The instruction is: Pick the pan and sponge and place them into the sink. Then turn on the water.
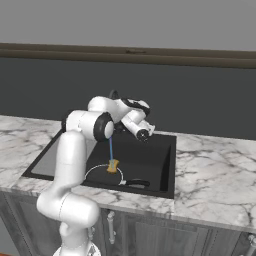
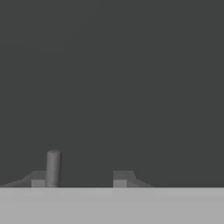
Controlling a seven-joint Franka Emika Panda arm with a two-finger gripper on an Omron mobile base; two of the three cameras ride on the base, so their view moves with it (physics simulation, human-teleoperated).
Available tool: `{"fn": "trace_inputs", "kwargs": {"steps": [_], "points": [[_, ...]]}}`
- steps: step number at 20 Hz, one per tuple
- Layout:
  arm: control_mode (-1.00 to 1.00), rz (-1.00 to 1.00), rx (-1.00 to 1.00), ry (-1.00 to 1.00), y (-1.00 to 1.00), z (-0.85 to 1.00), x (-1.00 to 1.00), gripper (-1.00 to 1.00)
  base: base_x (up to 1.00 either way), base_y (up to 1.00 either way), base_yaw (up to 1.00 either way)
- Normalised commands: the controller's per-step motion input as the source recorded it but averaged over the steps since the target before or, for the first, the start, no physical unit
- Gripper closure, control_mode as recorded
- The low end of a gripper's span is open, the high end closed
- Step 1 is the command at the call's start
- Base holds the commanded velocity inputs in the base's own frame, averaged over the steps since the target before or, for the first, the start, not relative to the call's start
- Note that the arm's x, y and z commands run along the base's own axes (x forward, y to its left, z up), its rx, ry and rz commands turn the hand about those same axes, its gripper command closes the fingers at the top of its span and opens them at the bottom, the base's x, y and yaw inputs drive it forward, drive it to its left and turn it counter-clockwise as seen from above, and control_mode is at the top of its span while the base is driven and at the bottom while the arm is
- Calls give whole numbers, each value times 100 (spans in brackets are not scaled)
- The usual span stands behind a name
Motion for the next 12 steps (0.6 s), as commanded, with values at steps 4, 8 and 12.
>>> {"fn": "trace_inputs", "kwargs": {"steps": [4,8,12], "points": [[-100,-10,0,5,-70,-36,-5,100,0,0,0],[-100,-5,2,0,-63,-27,-27,100,0,0,0],[-100,-2,3,0,-41,-14,-32,100,0,0,0]]}}
